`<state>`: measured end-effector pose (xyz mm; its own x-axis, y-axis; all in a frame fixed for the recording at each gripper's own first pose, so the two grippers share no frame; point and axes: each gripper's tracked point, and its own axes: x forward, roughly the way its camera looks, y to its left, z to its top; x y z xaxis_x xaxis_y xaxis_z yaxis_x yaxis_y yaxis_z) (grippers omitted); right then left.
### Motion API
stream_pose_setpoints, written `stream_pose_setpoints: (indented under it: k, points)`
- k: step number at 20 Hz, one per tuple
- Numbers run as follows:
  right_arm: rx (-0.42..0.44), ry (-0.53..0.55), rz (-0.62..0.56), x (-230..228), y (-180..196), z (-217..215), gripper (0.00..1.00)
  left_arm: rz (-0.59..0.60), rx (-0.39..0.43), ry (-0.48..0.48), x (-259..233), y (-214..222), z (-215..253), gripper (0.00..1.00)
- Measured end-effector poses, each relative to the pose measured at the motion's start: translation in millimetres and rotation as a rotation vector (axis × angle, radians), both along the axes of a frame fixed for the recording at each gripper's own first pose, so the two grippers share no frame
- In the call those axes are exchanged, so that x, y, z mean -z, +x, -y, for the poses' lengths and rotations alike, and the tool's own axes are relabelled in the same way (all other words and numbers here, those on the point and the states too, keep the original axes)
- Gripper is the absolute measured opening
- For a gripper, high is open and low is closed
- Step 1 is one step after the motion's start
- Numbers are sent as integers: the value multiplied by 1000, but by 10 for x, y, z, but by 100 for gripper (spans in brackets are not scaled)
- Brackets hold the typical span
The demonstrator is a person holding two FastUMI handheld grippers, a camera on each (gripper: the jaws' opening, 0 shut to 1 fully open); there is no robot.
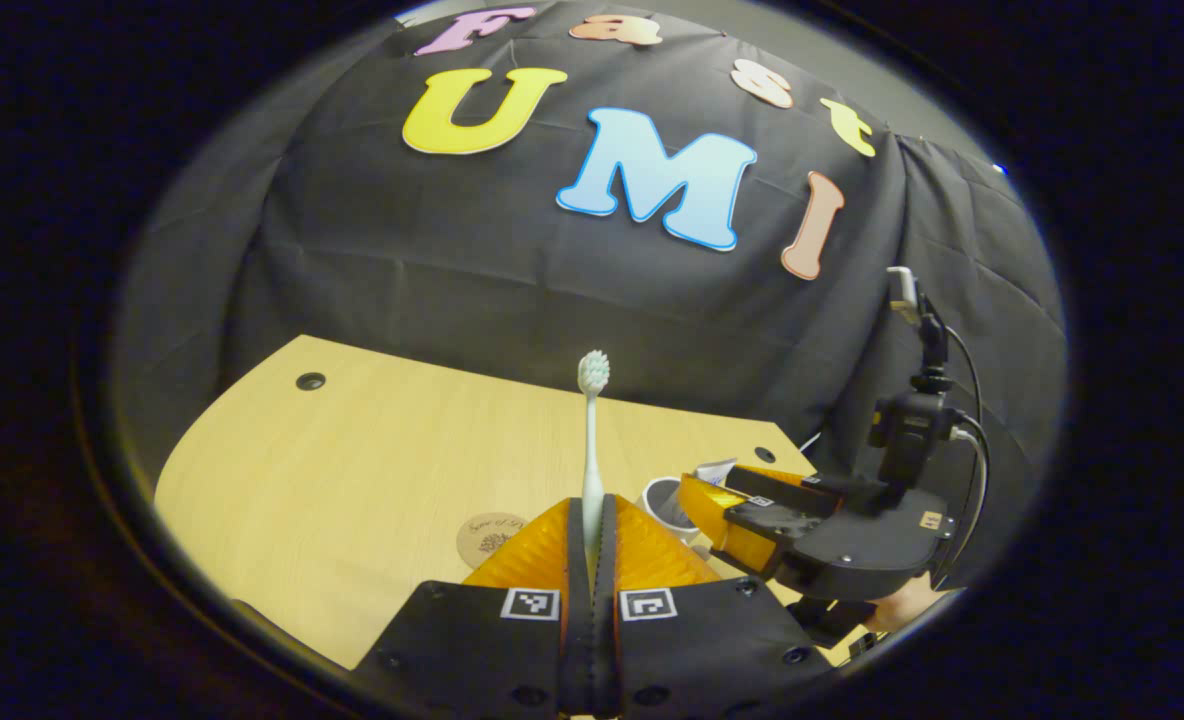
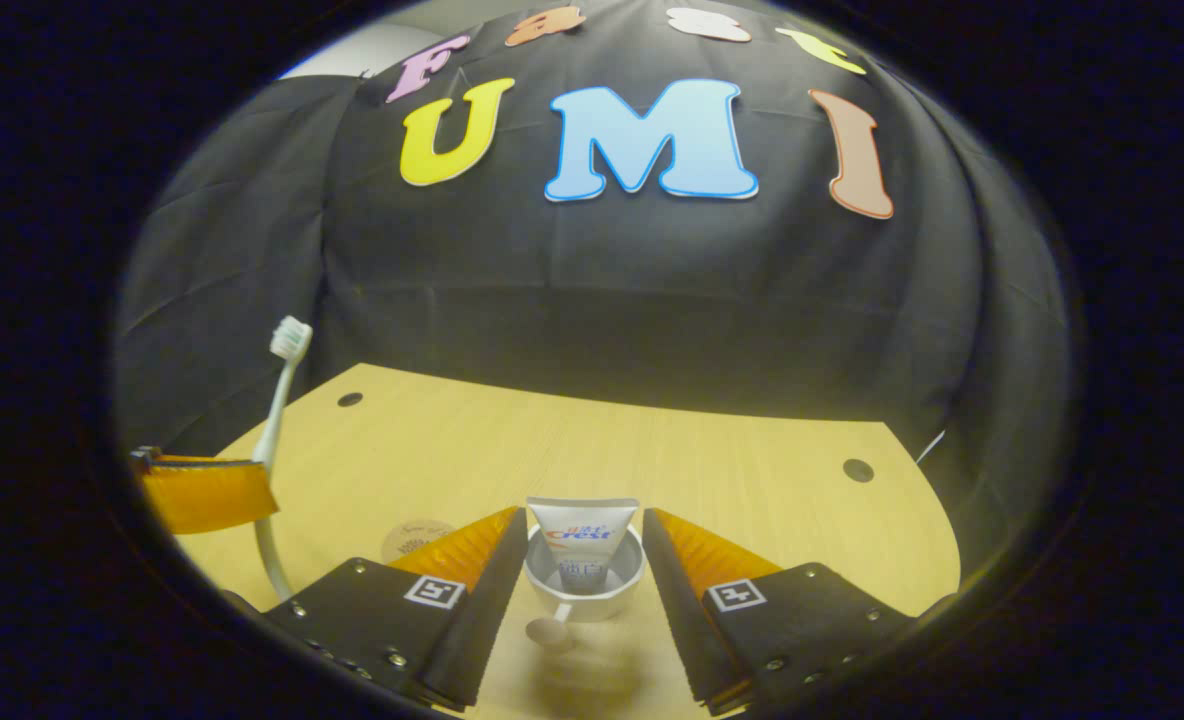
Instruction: Put the toothbrush and toothpaste on the desktop into the cup, then pick up the cup and place it on the coaster on the desktop.
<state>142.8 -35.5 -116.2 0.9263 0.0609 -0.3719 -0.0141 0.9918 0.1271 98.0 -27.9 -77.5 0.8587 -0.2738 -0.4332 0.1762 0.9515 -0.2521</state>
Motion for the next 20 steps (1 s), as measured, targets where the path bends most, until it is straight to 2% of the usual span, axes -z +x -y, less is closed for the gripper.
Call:
stream_pose_setpoints:
  k: [5, 11, 15, 20]
  points:
    - [122, 56, 54, -374, -427, 340, 75, 104, 77, -101, -132, 279, 235, 6]
    - [234, 80, -58, -230, -1113, 563, 75, 259, 167, -207, -345, 680, 511, 7]
    - [287, 89, -116, -152, -1351, 590, 75, 289, 193, -277, -249, 934, 601, 7]
    - [306, 116, -172, -79, -1430, 525, 75, 327, 193, -292, -117, 1215, 673, 7]
